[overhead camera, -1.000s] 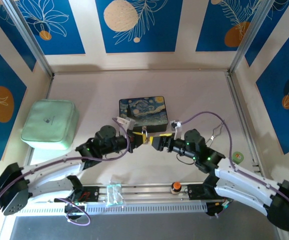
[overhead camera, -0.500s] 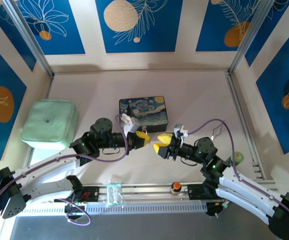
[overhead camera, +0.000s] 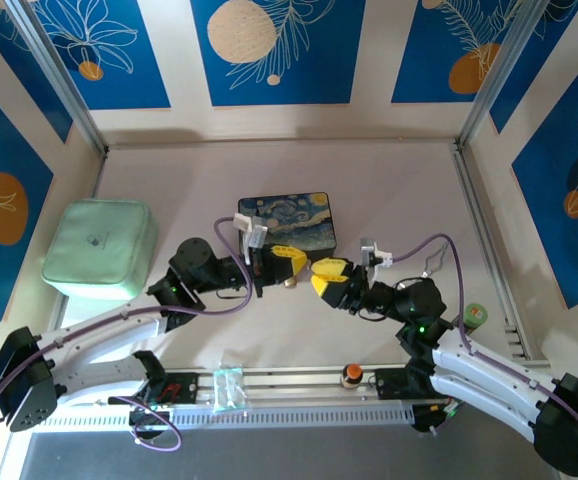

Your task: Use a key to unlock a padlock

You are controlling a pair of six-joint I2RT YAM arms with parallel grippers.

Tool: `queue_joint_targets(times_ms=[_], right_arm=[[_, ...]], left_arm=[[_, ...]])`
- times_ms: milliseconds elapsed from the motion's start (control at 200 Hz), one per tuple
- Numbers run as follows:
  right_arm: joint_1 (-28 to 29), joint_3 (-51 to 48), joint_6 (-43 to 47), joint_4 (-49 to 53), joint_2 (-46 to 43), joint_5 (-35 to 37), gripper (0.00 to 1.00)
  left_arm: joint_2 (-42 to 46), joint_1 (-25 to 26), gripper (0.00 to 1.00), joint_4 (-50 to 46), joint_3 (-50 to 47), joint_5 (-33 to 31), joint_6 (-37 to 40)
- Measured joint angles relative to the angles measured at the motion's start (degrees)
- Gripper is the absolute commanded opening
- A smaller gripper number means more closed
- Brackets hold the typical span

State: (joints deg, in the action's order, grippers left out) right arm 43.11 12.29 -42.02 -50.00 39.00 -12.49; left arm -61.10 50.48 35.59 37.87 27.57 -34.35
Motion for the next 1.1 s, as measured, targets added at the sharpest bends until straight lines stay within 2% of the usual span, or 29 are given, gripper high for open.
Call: queue_joint_targets(times_ms=[360, 465, 740, 835, 1021, 1096], right_arm=[[0.0, 2.8, 0.0, -1.6, 2.8, 0.3, 0.43], [0.0, 4.0, 0.4, -2.2, 3.9, 0.3, 0.34], [0.0, 4.3, 0.4, -3.2, 5.3, 0.7, 0.20], [0.0, 4.4, 0.4, -3.4, 5.8, 0.6, 0.11], [0.0, 4.5, 0.4, -3.4, 5.9, 1.4, 0.08], [0.0, 4.5, 0.5, -3.4, 5.9, 1.6, 0.03]], left_arm=[[-2.9, 0.0, 0.00, 5.7, 0.0, 0.6, -5.5], [-2.8, 0.0, 0.00, 5.7, 0.0, 0.8, -5.7], [-2.6, 0.0, 0.00, 5.5, -0.5, 0.7, -5.7], [-2.6, -0.1, 0.00, 5.6, -0.7, 0.7, -5.7], [-2.5, -0.2, 0.00, 5.6, -0.7, 0.7, -5.7], [-2.5, -0.2, 0.00, 5.7, -0.7, 0.7, -5.7]])
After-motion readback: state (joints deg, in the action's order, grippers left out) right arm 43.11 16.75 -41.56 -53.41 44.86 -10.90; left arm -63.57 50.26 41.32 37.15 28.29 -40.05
